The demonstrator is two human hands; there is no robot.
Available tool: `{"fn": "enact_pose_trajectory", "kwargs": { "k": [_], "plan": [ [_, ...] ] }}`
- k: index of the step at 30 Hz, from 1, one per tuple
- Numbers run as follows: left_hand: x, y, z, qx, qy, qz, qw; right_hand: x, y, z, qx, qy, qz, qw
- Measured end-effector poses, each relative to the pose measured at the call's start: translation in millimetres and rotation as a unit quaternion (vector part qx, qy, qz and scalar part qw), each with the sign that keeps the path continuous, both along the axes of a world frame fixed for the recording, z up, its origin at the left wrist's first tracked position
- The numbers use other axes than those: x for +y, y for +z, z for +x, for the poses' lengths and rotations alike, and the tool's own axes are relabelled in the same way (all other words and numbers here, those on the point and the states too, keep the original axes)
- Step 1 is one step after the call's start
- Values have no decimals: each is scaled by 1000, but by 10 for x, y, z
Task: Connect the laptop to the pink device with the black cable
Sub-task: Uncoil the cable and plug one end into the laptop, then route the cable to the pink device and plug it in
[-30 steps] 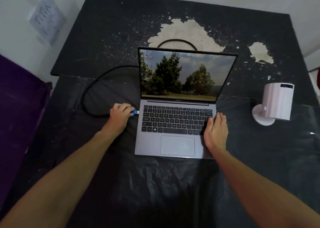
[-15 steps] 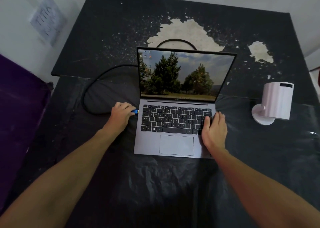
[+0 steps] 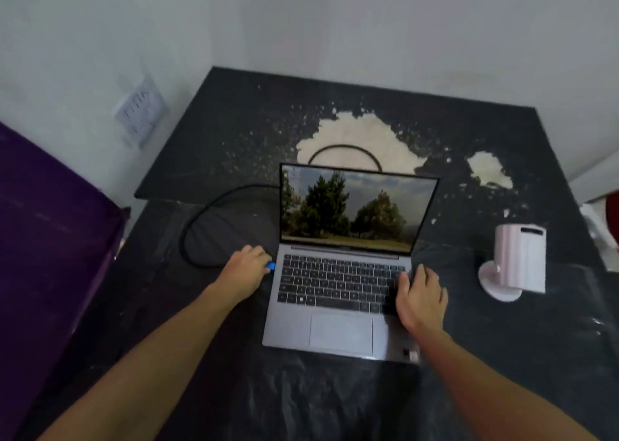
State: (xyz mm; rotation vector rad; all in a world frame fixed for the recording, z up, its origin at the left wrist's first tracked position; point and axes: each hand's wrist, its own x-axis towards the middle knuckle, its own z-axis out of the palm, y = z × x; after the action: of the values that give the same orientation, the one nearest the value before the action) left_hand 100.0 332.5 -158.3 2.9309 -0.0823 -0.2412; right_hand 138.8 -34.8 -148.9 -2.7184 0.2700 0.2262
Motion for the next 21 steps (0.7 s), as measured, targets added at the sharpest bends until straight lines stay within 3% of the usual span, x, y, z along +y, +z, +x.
{"fn": "enact_pose_trajectory", "kwargs": {
  "k": [3, 9, 15, 21],
  "plan": [
    [62, 413, 182, 8, 51, -17, 999, 157, 550, 277, -86, 18, 25, 996],
    [360, 1182, 967, -28, 127, -82, 988, 814, 1609, 1092, -209, 166, 67, 962],
    [472, 1297, 1697, 5, 116, -131, 985, 1460, 1785, 1736, -142, 271, 35, 951],
    [541, 891, 2009, 155, 103, -141, 972, 1879, 1646, 2118, -83, 306, 16, 948]
  ]
}}
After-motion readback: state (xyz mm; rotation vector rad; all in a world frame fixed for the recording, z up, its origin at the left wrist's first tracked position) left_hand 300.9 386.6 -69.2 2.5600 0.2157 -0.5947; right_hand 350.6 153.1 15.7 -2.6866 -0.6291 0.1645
